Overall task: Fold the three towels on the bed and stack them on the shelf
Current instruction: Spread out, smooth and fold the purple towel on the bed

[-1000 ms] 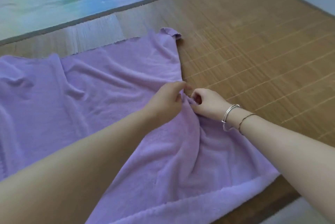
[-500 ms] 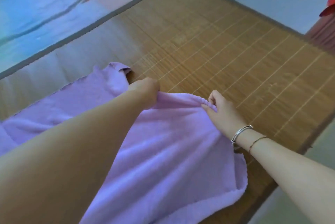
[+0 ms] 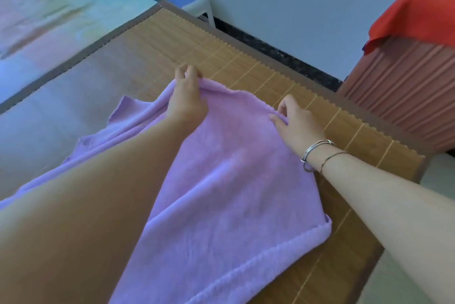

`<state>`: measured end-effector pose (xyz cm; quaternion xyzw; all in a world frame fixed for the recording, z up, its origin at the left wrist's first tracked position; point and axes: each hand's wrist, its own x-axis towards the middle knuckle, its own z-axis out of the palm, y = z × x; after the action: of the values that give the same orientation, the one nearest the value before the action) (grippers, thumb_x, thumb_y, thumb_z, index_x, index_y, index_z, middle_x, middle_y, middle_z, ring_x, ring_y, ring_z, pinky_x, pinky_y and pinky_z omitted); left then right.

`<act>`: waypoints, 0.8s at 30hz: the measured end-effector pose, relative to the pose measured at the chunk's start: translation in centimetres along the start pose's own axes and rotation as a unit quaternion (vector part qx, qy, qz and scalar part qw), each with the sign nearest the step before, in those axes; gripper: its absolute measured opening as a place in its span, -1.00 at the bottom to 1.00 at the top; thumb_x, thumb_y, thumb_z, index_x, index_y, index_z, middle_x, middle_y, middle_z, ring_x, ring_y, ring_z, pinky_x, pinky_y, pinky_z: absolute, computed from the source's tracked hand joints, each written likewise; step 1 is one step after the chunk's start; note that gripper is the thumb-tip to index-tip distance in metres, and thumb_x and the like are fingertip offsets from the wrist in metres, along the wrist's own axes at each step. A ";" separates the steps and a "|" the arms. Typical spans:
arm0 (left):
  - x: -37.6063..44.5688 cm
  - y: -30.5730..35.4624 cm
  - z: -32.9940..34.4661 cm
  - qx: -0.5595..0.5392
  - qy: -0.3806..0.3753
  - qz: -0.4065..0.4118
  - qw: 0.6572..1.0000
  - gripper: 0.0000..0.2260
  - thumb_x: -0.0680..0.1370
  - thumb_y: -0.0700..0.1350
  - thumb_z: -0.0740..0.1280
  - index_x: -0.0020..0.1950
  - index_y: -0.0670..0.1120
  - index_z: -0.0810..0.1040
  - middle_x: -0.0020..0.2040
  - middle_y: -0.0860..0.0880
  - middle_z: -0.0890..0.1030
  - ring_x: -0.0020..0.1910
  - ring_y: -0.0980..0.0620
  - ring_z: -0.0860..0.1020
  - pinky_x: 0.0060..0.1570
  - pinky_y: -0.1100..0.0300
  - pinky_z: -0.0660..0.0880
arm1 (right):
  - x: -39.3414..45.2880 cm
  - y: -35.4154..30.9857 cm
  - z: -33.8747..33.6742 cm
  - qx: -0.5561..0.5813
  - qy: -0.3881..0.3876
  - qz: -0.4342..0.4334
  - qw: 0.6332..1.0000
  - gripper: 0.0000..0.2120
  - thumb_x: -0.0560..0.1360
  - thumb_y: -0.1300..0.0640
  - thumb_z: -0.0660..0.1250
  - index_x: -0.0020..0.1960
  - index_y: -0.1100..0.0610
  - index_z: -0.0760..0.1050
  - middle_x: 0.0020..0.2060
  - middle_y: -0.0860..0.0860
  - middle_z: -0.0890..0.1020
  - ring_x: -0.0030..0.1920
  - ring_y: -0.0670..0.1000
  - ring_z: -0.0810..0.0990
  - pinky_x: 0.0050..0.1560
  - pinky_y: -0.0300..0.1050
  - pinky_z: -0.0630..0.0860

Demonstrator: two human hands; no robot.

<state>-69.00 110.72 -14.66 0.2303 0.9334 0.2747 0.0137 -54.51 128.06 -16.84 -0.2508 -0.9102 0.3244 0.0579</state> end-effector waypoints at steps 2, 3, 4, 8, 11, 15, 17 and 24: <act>0.7 1.7 2.0 -0.010 -0.075 0.045 0.996 -0.37 0.44 -0.36 0.30 0.47 -0.11 0.19 0.57 -0.13 -0.12 0.48 -0.06 0.19 0.08 0.23 0.33 | 1.9 2.0 -1.2 0.062 -0.028 0.055 0.996 -0.78 0.56 -0.07 0.20 0.00 0.08 0.33 -0.36 -0.05 0.49 -0.32 0.02 0.48 -0.25 -0.06 0.39; 0.5 2.2 3.0 0.000 -0.102 0.070 0.992 -0.29 0.43 -0.32 0.34 0.52 -0.11 0.11 0.57 -0.11 -0.20 0.51 -0.08 0.12 0.18 0.21 0.32 | 2.4 3.1 -1.5 0.081 -0.044 0.092 0.991 -0.76 0.56 -0.10 0.19 0.02 0.08 0.34 -0.31 -0.03 0.53 -0.28 0.02 0.52 -0.20 -0.06 0.43; -0.1 2.4 3.8 0.011 -0.116 0.095 0.989 -0.26 0.43 -0.29 0.36 0.53 -0.10 0.08 0.57 -0.11 -0.20 0.52 -0.10 0.12 0.26 0.13 0.33 | 2.5 3.9 -1.8 0.099 -0.059 0.126 0.985 -0.75 0.56 -0.10 0.18 0.03 0.09 0.37 -0.27 0.00 0.58 -0.25 0.03 0.55 -0.16 -0.05 0.46; -4.1 3.5 6.4 0.041 -0.137 0.094 0.985 -0.42 0.52 -0.09 0.31 0.50 -0.01 0.18 0.58 -0.02 -0.05 0.49 -0.11 0.18 0.37 -0.08 0.24 | 0.4 5.5 -3.8 0.211 -0.187 0.221 0.934 -0.84 0.52 0.16 0.17 -0.09 0.21 0.49 -0.44 0.08 0.61 -0.44 0.06 0.51 -0.41 -0.17 0.38; -6.3 3.4 7.5 0.088 -0.198 0.058 0.975 -0.44 0.57 0.10 0.23 0.53 0.06 0.14 0.58 0.04 -0.08 0.55 -0.05 0.01 0.47 -0.08 0.03 | -1.9 5.2 -4.4 0.171 -0.302 0.188 0.919 -0.89 0.40 0.21 0.21 -0.25 0.19 0.48 -0.52 0.00 0.58 -0.44 -0.03 0.39 -0.42 -0.21 0.32; -6.6 3.2 8.1 0.094 -0.256 0.026 0.962 -0.35 0.56 0.24 0.18 0.56 0.14 -0.03 0.57 0.12 -0.19 0.55 0.01 -0.17 0.48 -0.15 -0.04 | -3.5 5.1 -3.0 0.093 -0.333 0.071 0.936 -0.90 0.28 0.17 0.29 -0.21 0.15 0.50 -0.22 0.00 0.52 -0.21 -0.02 0.46 -0.16 -0.10 0.44; -6.7 3.3 7.9 0.090 -0.251 0.034 0.963 -0.33 0.56 0.23 0.18 0.57 0.13 -0.06 0.57 0.10 -0.21 0.55 -0.01 -0.20 0.48 -0.15 -0.03 | -3.8 5.0 -2.4 0.083 -0.303 0.037 0.949 -0.84 0.41 0.24 0.31 -0.01 0.16 0.51 0.00 0.06 0.48 -0.03 0.00 0.50 0.04 -0.17 0.44; -11.7 2.1 6.1 0.077 -0.141 0.027 0.987 -0.37 0.50 0.05 0.36 0.51 -0.03 0.21 0.50 -0.03 0.18 0.35 -0.19 0.25 0.34 -0.09 0.27 | -5.6 4.0 -1.5 0.133 -0.376 0.072 0.914 -0.66 0.40 0.10 0.45 0.11 0.05 0.41 -0.17 -0.07 0.58 -0.15 -0.08 0.55 -0.09 -0.21 0.49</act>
<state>-56.74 110.31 -19.94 0.2920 0.9341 0.1670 0.1196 -47.56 128.73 -17.85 -0.1648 -0.7928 0.5159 -0.2795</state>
